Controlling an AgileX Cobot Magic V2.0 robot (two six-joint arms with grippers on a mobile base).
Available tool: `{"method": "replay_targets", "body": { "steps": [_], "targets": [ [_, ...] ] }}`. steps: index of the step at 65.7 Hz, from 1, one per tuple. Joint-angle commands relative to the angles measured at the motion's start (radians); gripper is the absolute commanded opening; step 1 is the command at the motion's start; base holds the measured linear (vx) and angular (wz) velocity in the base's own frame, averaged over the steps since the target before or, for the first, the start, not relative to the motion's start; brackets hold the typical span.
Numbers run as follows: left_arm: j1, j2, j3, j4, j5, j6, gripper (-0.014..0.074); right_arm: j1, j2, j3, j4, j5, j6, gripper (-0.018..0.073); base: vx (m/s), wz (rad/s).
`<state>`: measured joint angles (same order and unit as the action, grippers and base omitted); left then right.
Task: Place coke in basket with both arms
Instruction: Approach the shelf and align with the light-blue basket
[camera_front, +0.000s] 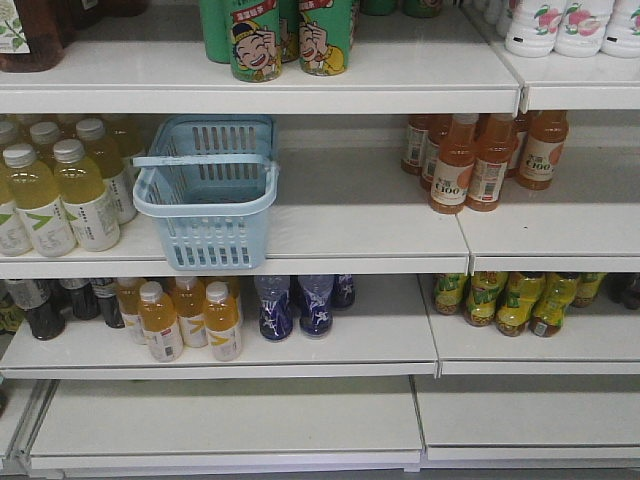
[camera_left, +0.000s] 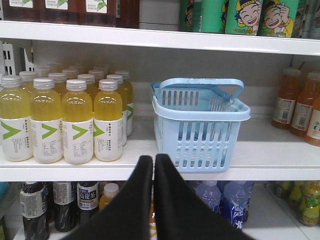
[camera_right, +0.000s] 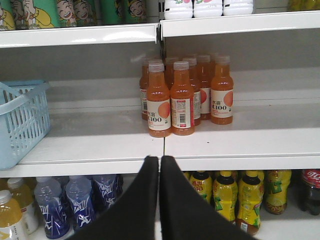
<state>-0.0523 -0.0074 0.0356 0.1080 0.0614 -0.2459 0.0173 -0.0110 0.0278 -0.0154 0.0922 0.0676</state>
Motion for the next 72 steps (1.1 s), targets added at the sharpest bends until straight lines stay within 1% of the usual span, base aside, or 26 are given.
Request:
{"method": "replay_targets", "body": {
  "steps": [1,38,42,44,46,47,48,49,50,51,52,54,55,58,63,69,71,72],
  "targets": [
    [-0.006,-0.018,-0.027,-0.009,-0.067,-0.010,-0.0006,-0.004,-0.012,0.008,-0.008,-0.074,-0.003,-0.0005,0.01,0.00],
    [-0.006,-0.018,-0.027,-0.009,-0.068,-0.010,-0.0006,-0.004,-0.012,0.008,-0.008,-0.074,-0.003,-0.0005,0.00,0.00],
    [-0.006,-0.018,-0.027,-0.019,-0.077,-0.033,-0.0006,-0.004,-0.012,0.008,-0.008,-0.074,-0.003,-0.0005,0.00,0.00],
    [-0.006,-0.018,-0.027,-0.046,-0.081,-0.067,-0.0006,-0.004,-0.012,0.008,-0.008,-0.074,-0.003,-0.0005,0.00,0.00],
    [-0.006,-0.018,-0.027,-0.096,-0.091,-0.124,-0.0006,-0.004,-0.012,0.008,-0.008,-0.074,-0.003,-0.0005,0.00,0.00],
    [-0.006,-0.018,-0.027,-0.132,-0.094,-0.150,-0.0006,-0.004,-0.012,0.008,-0.008,-0.074,-0.003,-0.0005,0.00,0.00],
    [-0.006,-0.018,-0.027,-0.160,-0.100,-0.195,-0.0006,-0.004,-0.012,0.008,-0.008,-0.074,-0.003,-0.0005,0.00,0.00],
    [-0.006,-0.018,-0.027,-0.207,-0.104,-0.227,-0.0006,-0.004,-0.012,0.008,-0.008,-0.074,-0.003,-0.0005,0.00,0.00],
    [-0.006,-0.018,-0.027,-0.238,-0.107,-0.278,-0.0006,-0.004,-0.012,0.008,-0.008,-0.074,-0.003,-0.0005,0.00,0.00],
    [-0.006,-0.018,-0.028,-0.270,-0.109,-0.311,-0.0006,-0.004,-0.012,0.008,-0.008,-0.074,-0.003,-0.0005,0.00,0.00],
    [-0.006,-0.018,-0.030,-0.316,-0.111,-0.358,-0.0006,-0.004,-0.012,0.008,-0.008,-0.074,-0.003,-0.0005,0.00,0.00],
    [-0.006,-0.018,-0.033,-0.376,-0.113,-0.416,-0.0006,-0.004,-0.012,0.008,-0.008,-0.074,-0.003,-0.0005,0.00,0.00],
    [-0.006,-0.018,-0.034,-0.418,-0.114,-0.454,-0.0006,-0.004,-0.012,0.008,-0.008,-0.074,-0.003,-0.0005,0.00,0.00],
    [-0.006,-0.018,-0.034,-0.500,-0.129,-0.518,-0.0006,-0.004,-0.012,0.008,-0.008,-0.074,-0.003,-0.0005,0.00,0.00],
    [-0.006,-0.018,-0.034,-0.594,-0.131,-0.561,-0.0006,-0.004,-0.012,0.008,-0.008,-0.074,-0.003,-0.0005,0.00,0.00],
    [-0.006,-0.018,-0.034,-0.674,-0.156,-0.563,-0.0006,-0.004,-0.012,0.008,-0.008,-0.074,-0.003,-0.0005,0.00,0.00],
    [-0.006,-0.018,-0.035,-0.730,-0.175,-0.580,-0.0006,-0.004,-0.012,0.008,-0.008,-0.075,-0.002,-0.0005,0.00,0.00],
    [-0.006,-0.018,-0.036,-0.773,-0.182,-0.594,-0.0006,-0.004,-0.012,0.008,-0.008,-0.075,-0.002,-0.0005,0.00,0.00]
  ]
}}
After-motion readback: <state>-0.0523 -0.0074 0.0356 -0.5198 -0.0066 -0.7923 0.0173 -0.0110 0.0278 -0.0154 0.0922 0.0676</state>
